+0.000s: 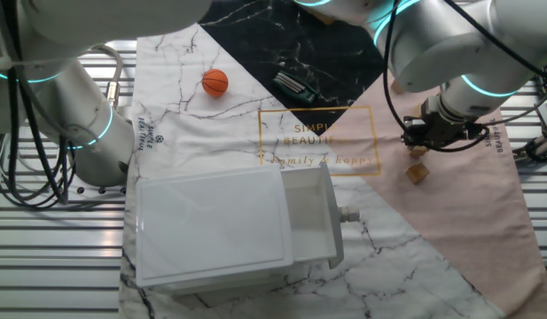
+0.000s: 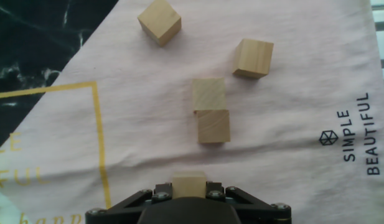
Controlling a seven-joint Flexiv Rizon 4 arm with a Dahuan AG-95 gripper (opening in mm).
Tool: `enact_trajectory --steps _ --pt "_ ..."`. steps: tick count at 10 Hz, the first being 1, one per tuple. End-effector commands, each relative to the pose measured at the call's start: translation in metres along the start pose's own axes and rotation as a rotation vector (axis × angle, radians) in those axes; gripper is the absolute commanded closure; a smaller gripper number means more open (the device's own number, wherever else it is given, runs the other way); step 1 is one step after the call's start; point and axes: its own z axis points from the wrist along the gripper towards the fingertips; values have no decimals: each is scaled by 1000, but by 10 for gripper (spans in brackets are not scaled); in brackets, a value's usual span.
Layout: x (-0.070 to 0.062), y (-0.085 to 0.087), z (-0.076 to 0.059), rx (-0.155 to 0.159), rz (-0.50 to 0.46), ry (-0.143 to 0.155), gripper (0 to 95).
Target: Stack the blocks into a pyramid shape
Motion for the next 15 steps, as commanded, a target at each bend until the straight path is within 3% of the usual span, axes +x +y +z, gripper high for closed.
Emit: enact_trajectory --steps 1,4,15 --pt "-3 -3 1 -3 -7 -1 950" --pt "-13 -9 -1 -8 -7 -1 950" --pt "-18 -19 2 -12 -6 -2 950"
